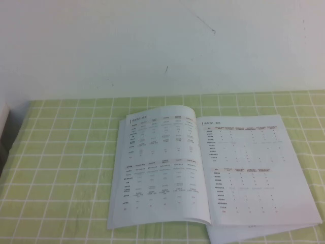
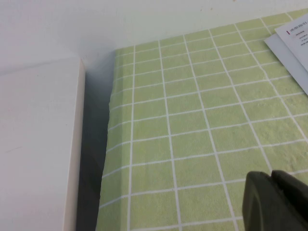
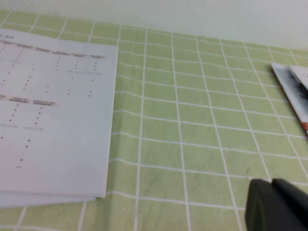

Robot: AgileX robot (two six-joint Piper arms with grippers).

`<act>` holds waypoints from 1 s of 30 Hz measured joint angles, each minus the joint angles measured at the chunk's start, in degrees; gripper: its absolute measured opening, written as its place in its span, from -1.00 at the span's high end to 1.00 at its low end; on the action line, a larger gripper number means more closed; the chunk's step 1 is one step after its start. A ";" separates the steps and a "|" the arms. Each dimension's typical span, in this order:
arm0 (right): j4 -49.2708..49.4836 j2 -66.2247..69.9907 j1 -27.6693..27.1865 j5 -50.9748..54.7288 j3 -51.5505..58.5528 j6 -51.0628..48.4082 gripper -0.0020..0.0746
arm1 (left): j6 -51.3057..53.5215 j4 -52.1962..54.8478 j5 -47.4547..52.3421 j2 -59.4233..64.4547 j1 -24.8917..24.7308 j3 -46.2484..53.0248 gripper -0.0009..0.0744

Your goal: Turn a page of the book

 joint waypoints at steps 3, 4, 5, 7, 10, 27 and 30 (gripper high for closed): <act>0.00 0.00 0.00 0.00 0.00 0.00 0.96 | 0.00 0.00 0.00 0.00 0.00 0.00 0.99; 0.00 0.00 0.00 0.00 0.00 0.00 0.96 | 0.00 0.00 0.00 0.00 0.00 0.00 0.99; 0.00 0.00 0.00 0.00 0.00 0.00 0.96 | 0.00 0.00 0.00 0.00 0.00 0.00 0.99; 0.00 0.00 0.00 0.00 0.00 0.00 0.96 | 0.00 0.00 0.00 0.00 0.00 0.00 0.99; 0.00 0.00 0.00 0.00 0.00 0.00 0.96 | 0.00 0.00 0.00 0.00 0.00 0.00 0.99; 3.30 0.00 0.00 0.00 0.00 0.00 0.96 | 0.00 -3.74 -0.95 0.00 0.00 0.00 0.99; 7.02 0.00 0.00 0.00 0.00 0.00 0.96 | 0.00 -11.09 -3.61 0.00 0.00 0.25 0.99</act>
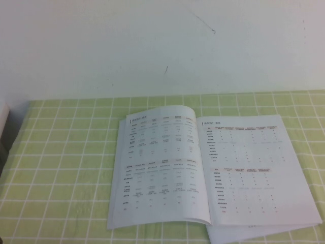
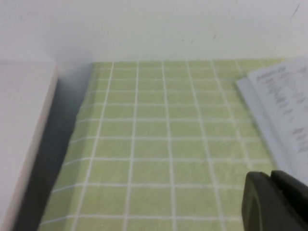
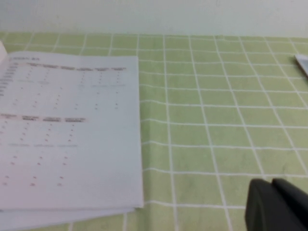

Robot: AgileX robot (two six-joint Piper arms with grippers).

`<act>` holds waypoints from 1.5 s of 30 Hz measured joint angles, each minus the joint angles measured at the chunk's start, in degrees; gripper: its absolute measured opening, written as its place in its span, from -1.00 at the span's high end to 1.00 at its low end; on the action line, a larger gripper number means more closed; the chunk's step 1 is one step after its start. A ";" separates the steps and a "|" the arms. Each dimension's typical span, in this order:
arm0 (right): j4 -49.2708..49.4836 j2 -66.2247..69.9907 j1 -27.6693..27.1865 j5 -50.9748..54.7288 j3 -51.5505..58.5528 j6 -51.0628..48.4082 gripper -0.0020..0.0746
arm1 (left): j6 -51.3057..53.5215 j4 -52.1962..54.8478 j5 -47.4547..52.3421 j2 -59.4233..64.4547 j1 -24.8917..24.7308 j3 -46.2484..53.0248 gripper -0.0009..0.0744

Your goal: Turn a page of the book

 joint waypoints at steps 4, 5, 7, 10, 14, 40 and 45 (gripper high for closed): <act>11.47 0.00 0.00 -0.10 0.23 0.71 0.96 | 0.00 -15.62 -6.03 0.00 0.00 0.00 0.99; 14.88 0.00 0.00 -0.10 0.35 0.93 0.96 | 0.00 -19.40 -7.22 0.00 0.00 0.00 0.99; 23.69 0.00 0.00 -0.10 0.59 1.49 0.96 | 0.00 -25.33 -8.75 0.00 0.00 0.00 0.99; 35.73 0.00 0.00 -0.12 0.58 1.97 0.96 | 0.00 -33.31 -9.43 0.00 0.00 0.00 0.99; 44.68 0.00 0.00 -0.59 0.58 2.33 0.96 | 0.00 -40.39 -10.18 0.00 0.00 0.00 0.99; 48.18 0.00 0.00 -2.64 0.58 -15.37 0.96 | 4.53 -48.18 -8.10 0.00 0.00 0.00 0.99; 48.85 0.00 0.00 -2.25 0.58 -17.01 0.96 | 5.27 -50.89 -6.82 0.00 0.00 0.00 0.99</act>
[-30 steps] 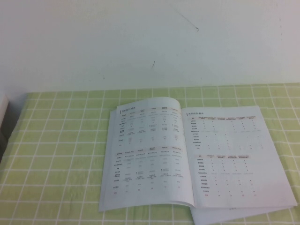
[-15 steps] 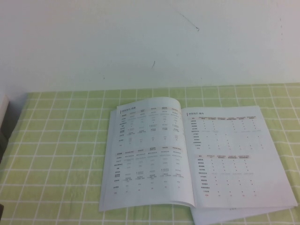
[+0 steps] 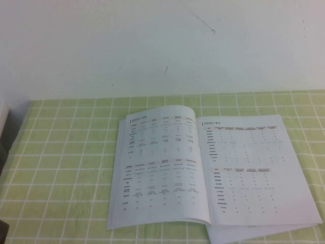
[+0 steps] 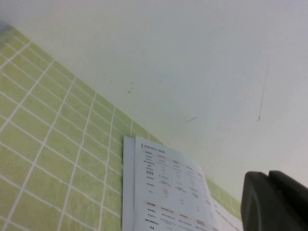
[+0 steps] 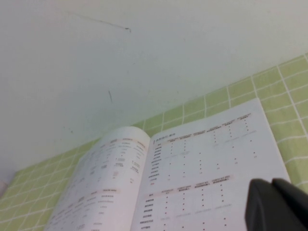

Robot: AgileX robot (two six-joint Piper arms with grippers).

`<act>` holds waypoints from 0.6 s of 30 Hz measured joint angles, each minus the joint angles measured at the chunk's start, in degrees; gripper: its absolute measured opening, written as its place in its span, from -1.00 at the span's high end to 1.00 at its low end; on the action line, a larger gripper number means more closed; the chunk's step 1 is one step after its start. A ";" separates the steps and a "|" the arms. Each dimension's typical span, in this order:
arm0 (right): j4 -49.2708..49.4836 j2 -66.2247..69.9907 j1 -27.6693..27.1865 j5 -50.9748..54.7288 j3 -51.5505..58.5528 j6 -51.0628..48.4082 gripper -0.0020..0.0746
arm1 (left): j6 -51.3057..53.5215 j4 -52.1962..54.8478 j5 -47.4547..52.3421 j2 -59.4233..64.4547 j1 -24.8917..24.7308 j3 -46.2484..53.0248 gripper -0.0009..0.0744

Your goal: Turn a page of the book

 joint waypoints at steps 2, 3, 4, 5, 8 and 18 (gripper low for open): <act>0.42 0.00 0.00 0.00 0.00 -0.61 0.96 | 1.51 0.00 0.69 0.00 0.00 0.00 0.99; 0.57 0.00 0.00 0.00 0.00 -1.01 0.96 | 2.02 0.00 0.79 0.00 0.00 0.00 0.99; 0.67 0.00 0.00 0.00 0.00 -1.13 0.96 | 2.29 0.00 0.89 0.00 0.00 0.00 0.99; 0.70 0.00 0.00 0.00 0.00 -1.26 0.96 | 2.39 0.00 0.89 0.00 0.00 0.00 0.99; 1.10 0.00 0.00 0.00 0.00 -2.80 0.96 | 2.63 0.00 0.89 0.00 0.00 0.00 0.99; 11.79 0.00 0.00 0.14 0.00 -18.87 0.96 | 6.80 3.31 3.53 2.72 0.00 -2.40 0.99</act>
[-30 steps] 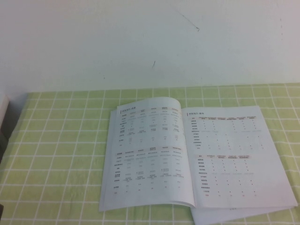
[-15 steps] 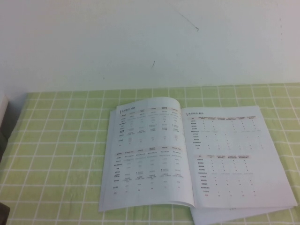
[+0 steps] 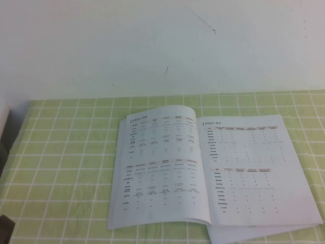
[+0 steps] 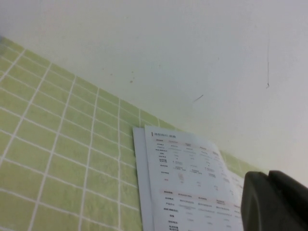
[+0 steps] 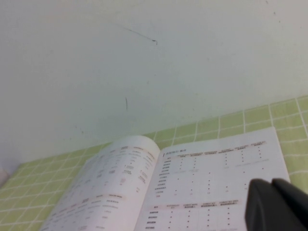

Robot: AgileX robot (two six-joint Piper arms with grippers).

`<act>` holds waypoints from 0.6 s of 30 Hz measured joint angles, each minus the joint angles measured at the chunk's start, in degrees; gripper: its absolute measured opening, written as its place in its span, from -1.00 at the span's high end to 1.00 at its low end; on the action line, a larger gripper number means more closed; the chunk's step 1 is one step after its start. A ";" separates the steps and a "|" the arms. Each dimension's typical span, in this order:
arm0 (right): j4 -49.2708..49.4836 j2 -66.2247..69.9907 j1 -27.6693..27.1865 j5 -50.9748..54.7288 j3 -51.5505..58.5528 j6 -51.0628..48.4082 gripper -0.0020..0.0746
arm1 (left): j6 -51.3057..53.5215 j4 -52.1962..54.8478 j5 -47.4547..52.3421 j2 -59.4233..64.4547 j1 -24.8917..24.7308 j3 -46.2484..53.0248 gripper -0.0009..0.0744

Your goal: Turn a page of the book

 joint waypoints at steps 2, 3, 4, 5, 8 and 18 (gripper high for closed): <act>0.65 0.00 0.00 -0.12 0.00 -0.78 0.96 | 1.61 2.47 0.41 3.31 0.00 -2.88 0.99; 0.75 0.00 0.00 -0.12 0.00 -1.02 0.96 | 2.60 4.04 0.68 5.53 0.00 -4.52 0.99; 0.86 0.00 0.00 -0.12 0.00 -1.24 0.96 | 3.69 5.73 1.01 7.91 0.00 -6.26 0.99; 0.97 0.00 0.00 -0.12 0.00 -1.52 0.96 | 4.69 7.19 1.65 10.47 0.00 -7.70 0.99; 1.08 0.00 0.00 -0.12 0.00 -2.02 0.96 | 8.25 11.61 3.77 17.70 0.00 -12.81 0.99; 1.56 0.00 0.00 3.28 -3.45 -9.42 0.96 | 19.43 15.10 7.24 35.82 0.00 -23.44 0.99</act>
